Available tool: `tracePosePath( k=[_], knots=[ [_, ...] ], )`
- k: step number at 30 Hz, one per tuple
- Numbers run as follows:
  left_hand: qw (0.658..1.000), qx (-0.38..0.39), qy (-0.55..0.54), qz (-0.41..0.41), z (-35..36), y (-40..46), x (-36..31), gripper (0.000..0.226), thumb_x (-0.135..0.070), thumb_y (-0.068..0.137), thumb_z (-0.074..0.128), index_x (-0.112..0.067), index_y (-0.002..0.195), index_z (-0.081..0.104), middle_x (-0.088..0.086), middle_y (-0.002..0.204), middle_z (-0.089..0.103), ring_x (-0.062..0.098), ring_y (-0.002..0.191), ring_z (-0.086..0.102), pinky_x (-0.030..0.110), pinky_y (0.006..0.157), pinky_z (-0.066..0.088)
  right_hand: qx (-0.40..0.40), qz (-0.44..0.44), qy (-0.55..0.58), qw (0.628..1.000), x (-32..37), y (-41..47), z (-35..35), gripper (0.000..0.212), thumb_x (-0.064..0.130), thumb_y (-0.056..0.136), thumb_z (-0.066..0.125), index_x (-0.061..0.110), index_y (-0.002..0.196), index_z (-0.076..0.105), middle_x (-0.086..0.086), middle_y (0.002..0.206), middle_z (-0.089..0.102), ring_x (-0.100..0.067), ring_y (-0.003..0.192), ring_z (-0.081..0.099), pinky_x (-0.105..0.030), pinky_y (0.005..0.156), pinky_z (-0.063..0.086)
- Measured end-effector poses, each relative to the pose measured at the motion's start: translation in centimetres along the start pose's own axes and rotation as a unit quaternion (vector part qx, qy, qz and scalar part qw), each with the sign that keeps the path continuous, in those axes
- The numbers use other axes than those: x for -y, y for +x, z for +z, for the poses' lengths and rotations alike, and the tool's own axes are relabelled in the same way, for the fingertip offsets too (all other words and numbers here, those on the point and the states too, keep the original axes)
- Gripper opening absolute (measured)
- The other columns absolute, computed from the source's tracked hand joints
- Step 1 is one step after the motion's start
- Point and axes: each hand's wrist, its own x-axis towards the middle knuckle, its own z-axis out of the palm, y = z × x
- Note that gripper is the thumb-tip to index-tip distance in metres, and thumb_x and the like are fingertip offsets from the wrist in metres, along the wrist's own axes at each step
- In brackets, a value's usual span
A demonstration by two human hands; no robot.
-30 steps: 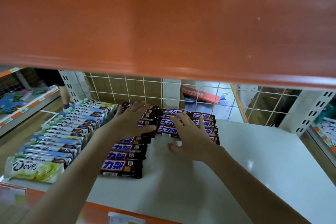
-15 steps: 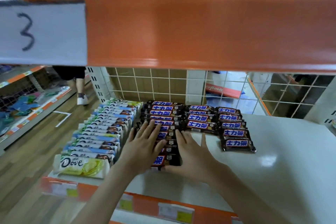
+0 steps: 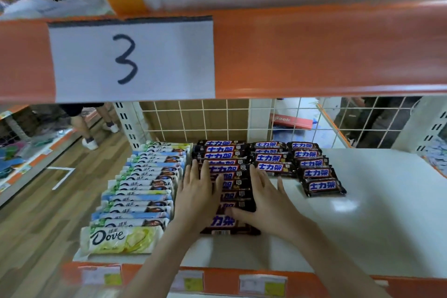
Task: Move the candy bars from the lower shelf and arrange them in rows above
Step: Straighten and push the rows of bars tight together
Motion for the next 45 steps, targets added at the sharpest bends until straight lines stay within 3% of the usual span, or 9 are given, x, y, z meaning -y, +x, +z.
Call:
tracePosePath(
  k=[4, 8, 17, 23, 28, 38, 45],
  knots=[
    [0.999, 0.028, 0.021, -0.015, 0.2, 0.4, -0.2, 0.068, -0.055, 0.095, 0.018, -0.016, 0.149, 0.006, 0.009, 0.157, 0.004, 0.023, 0.145, 0.002, 0.042, 0.115, 0.01, -0.015, 0.004, -0.011, 1.0, 0.4, 0.7, -0.1, 0.116, 0.084, 0.07, 0.03, 0.01, 0.149, -0.012, -0.005, 0.159, -0.005, -0.016, 0.146, -0.004, -0.045, 0.117, -0.006],
    [0.999, 0.021, 0.034, -0.013, 0.2, 0.3, -0.1, 0.068, -0.054, 0.096, 0.017, -0.013, 0.149, 0.006, 0.008, 0.157, 0.004, 0.022, 0.145, 0.001, 0.041, 0.115, 0.01, -0.015, 0.008, -0.016, 1.0, 0.9, 1.0, 0.0, 0.128, 0.088, 0.051, 0.011, 0.01, 0.15, -0.011, -0.005, 0.159, -0.005, -0.015, 0.146, -0.004, -0.044, 0.117, -0.008],
    [0.999, 0.036, 0.017, 0.001, 0.2, 0.6, 0.4, 0.068, -0.051, 0.097, 0.018, -0.009, 0.149, 0.005, 0.013, 0.157, 0.003, 0.025, 0.145, 0.001, 0.039, 0.116, 0.01, -0.022, 0.008, -0.019, 1.0, 1.0, 1.6, 0.4, 0.126, 0.089, 0.052, 0.012, 0.012, 0.15, -0.009, -0.003, 0.159, -0.003, -0.015, 0.146, -0.003, -0.038, 0.115, -0.009],
    [0.996, 0.008, 0.066, 0.059, -0.5, 2.4, 0.1, 0.058, -0.048, 0.098, 0.014, -0.021, 0.149, 0.005, 0.002, 0.158, -0.002, 0.02, 0.145, -0.006, 0.04, 0.116, 0.0, -0.031, -0.002, -0.062, 0.998, 0.9, 2.5, -0.9, 0.122, 0.087, 0.055, 0.006, 0.012, 0.15, -0.008, -0.004, 0.159, -0.008, -0.015, 0.146, -0.008, -0.04, 0.115, -0.009],
    [0.985, 0.067, 0.137, 0.086, -0.2, 4.4, 0.6, 0.055, -0.047, 0.099, 0.014, -0.027, 0.149, 0.004, -0.001, 0.158, -0.002, 0.018, 0.145, -0.004, 0.044, 0.117, -0.004, -0.005, 0.007, -0.105, 0.994, 0.6, 4.4, -0.9, 0.12, 0.086, 0.057, 0.003, 0.012, 0.151, -0.005, -0.003, 0.159, -0.004, -0.016, 0.145, -0.01, -0.047, 0.115, -0.01],
    [0.985, 0.068, 0.131, 0.09, -0.3, 4.8, 0.5, 0.057, -0.049, 0.098, 0.012, -0.024, 0.149, 0.005, 0.005, 0.158, 0.0, 0.021, 0.145, -0.004, 0.044, 0.115, -0.004, -0.029, 0.012, -0.062, 0.998, 0.3, 5.2, -1.1, 0.11, 0.082, 0.066, 0.003, 0.013, 0.152, 0.002, -0.001, 0.16, 0.002, -0.015, 0.146, -0.009, -0.048, 0.114, -0.01],
    [0.982, 0.088, 0.12, 0.114, 0.0, 6.0, 0.3, 0.052, -0.042, 0.1, 0.02, -0.032, 0.149, 0.004, -0.001, 0.158, -0.002, 0.022, 0.145, -0.005, 0.049, 0.116, -0.002, -0.021, 0.008, -0.096, 0.995, 0.5, 6.7, -1.2, 0.113, 0.076, 0.061, -0.013, 0.012, 0.151, 0.011, -0.002, 0.159, 0.007, -0.017, 0.146, -0.006, -0.053, 0.115, -0.01]
  ],
)
